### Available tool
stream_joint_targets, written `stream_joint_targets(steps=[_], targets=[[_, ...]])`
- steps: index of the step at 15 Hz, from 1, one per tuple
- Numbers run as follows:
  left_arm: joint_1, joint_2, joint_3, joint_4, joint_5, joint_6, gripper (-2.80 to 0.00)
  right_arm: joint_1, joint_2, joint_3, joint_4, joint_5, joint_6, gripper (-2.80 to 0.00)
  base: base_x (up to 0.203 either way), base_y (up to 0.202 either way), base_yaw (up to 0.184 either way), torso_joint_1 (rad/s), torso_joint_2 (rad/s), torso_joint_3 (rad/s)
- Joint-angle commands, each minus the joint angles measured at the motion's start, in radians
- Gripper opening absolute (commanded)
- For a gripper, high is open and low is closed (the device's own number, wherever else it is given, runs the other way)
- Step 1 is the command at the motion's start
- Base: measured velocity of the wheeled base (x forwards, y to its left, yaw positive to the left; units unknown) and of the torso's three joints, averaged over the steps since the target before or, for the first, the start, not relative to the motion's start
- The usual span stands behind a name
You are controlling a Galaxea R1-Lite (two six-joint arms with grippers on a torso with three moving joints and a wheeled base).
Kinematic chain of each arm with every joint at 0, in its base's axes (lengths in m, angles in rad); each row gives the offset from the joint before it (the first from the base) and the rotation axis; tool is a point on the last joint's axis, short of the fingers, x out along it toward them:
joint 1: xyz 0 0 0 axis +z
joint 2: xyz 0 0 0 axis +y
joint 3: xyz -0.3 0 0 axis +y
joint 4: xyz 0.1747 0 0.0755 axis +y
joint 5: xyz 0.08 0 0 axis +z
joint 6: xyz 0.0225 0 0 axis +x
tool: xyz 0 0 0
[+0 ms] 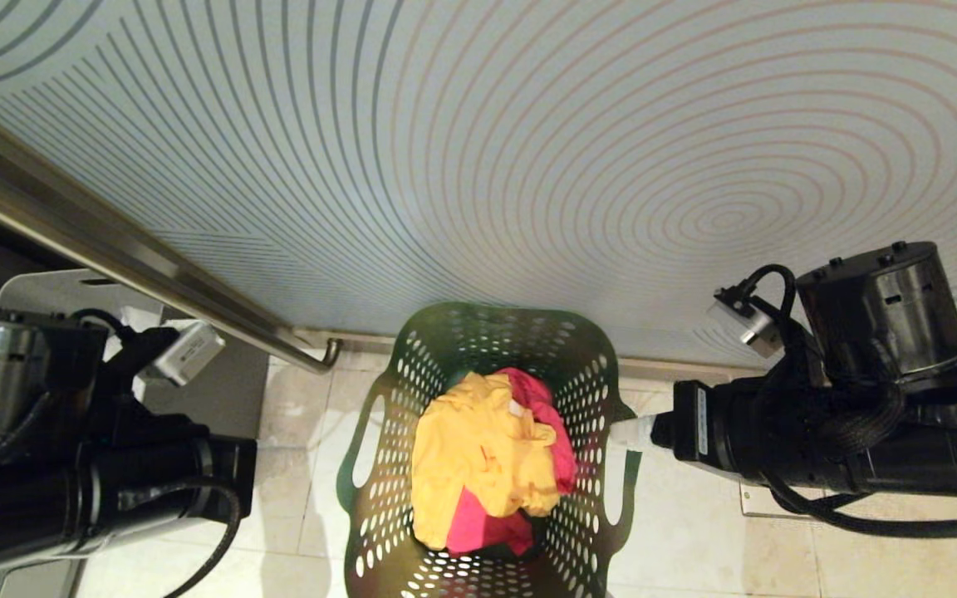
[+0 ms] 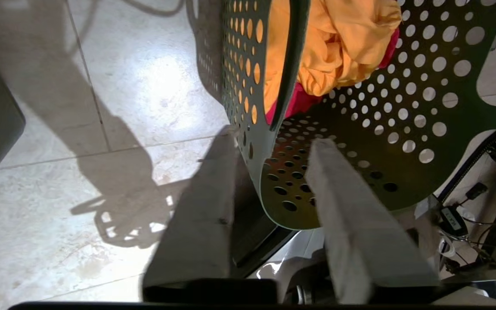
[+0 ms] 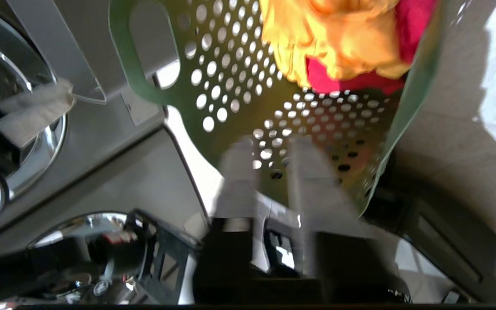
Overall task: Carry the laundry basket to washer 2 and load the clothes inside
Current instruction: Pick up the clothes basket and put it beside the washing machine
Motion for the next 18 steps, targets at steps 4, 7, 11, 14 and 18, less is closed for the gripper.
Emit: stream_joint_targets(steps=[4,7,11,14,18], targets=[[-0.027,-0.014,0.018,0.004,0.003,-0.005,0.0,0.024,0.0,-0.005,0.037,0.007,0.004,0.0,0.0,0.0,0.0,0.0,0.0,0.0],[-0.061,0.011,0.014,-0.001,0.01,-0.003,0.0,0.036,0.005,-0.008,0.091,0.067,0.022,0.0,0.0,0.0,0.0,0.0,0.0,0.0],[-0.097,0.066,0.013,-0.018,0.084,-0.011,0.0,0.044,0.078,-0.037,0.157,0.068,0.027,0.0,0.0,0.0,0.0,0.0,0.0,0.0],[-0.104,0.133,0.012,-0.104,0.093,-0.009,0.0,0.043,0.122,-0.121,0.303,0.063,0.022,0.0,0.0,0.0,0.0,0.0,0.0,0.0],[-0.104,0.26,-0.018,-0.238,0.177,-0.003,0.0,0.041,0.176,-0.198,0.458,0.035,0.023,0.0,0.0,0.0,0.0,0.0,0.0,0.0]])
